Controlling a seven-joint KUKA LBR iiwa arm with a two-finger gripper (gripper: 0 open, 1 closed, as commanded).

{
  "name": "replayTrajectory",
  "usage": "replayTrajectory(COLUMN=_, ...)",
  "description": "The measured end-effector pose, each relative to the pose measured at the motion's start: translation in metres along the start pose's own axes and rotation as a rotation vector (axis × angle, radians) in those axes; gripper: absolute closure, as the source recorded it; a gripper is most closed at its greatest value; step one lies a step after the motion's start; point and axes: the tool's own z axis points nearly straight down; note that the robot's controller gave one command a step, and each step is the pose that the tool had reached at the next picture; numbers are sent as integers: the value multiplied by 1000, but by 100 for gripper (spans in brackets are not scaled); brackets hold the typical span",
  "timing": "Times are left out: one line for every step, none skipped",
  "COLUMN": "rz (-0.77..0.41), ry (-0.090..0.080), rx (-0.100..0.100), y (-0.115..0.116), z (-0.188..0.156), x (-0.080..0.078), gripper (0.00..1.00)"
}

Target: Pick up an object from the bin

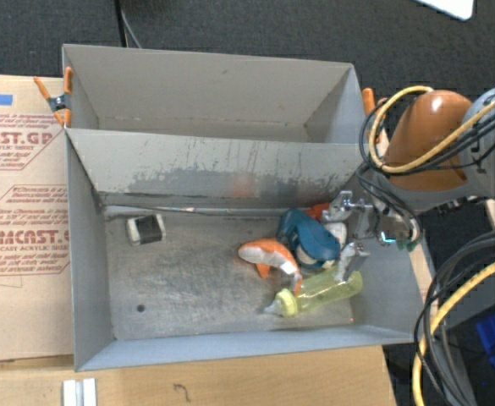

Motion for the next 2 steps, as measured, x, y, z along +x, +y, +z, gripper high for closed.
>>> replayTrajectory(rz=-1, ry=-7, rx=1, y=0, z=-4, x=-2, gripper=0)
replayTrajectory(rz=-204, ry=11, rx=2, y=-1, z=45, x=-40, gripper=100)
